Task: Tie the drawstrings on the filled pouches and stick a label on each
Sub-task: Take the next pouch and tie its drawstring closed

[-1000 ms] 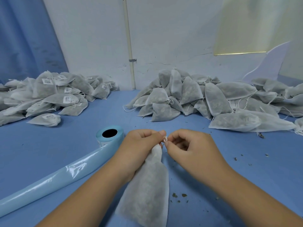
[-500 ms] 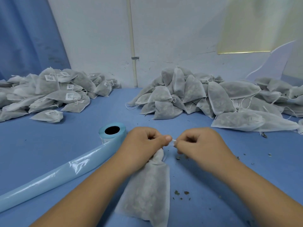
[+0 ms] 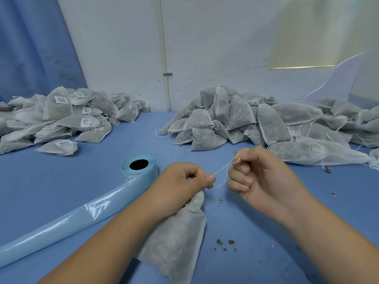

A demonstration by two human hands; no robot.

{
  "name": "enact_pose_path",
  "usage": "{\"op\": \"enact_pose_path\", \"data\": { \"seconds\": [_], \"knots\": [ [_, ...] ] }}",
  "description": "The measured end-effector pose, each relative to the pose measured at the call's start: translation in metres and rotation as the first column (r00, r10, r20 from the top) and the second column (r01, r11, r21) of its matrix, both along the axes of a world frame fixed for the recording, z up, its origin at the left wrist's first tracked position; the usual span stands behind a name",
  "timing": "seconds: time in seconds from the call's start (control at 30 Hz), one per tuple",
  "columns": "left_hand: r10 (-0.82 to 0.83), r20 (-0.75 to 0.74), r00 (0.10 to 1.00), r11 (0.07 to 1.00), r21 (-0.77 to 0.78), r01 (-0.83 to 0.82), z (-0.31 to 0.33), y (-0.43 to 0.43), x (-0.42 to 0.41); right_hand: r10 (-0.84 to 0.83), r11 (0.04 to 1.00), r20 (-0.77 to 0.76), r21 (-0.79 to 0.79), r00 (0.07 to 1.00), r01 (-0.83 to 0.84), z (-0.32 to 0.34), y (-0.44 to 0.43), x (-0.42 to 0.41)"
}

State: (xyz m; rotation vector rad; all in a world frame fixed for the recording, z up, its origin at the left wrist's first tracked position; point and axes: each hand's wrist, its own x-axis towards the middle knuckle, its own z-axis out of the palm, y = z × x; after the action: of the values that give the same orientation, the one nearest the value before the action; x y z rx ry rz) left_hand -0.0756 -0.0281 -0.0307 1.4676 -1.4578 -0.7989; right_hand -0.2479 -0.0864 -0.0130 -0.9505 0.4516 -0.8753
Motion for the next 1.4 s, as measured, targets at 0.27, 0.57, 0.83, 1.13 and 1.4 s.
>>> {"op": "enact_pose_path", "data": {
  "seconds": [0.27,0.57,0.83,1.13,1.4],
  "knots": [
    [-0.122,-0.007,0.993,0.982,0.147,0.122,-0.006,0.001,0.011,-0.169,0.985,-0.183,0.010,0.968,0.174,0.000,-0.016,-0.012],
    [-0.235,-0.025,0.972,0.894,0.386,0.226,0.003,0.006,0.022,-0.428,0.904,-0.126,-0.061,0.895,0.424,-0.002,-0.026,-0.019],
    [0.125,-0.018,0.992,0.991,0.056,-0.124,-0.007,-0.005,0.004,-0.640,0.412,-0.156,-0.896,0.752,0.164,-0.009,0.007,-0.001],
    [0.041,-0.375,0.926,0.992,0.124,0.006,-0.011,-0.008,0.003,-0.676,0.225,-0.364,-0.930,0.641,-0.291,-0.020,0.012,0.003],
    [0.026,-0.420,0.907,0.981,0.185,0.058,-0.002,0.003,0.006,-0.557,0.385,-0.382,-0.906,0.738,-0.179,-0.016,0.016,0.006]
  ]
}}
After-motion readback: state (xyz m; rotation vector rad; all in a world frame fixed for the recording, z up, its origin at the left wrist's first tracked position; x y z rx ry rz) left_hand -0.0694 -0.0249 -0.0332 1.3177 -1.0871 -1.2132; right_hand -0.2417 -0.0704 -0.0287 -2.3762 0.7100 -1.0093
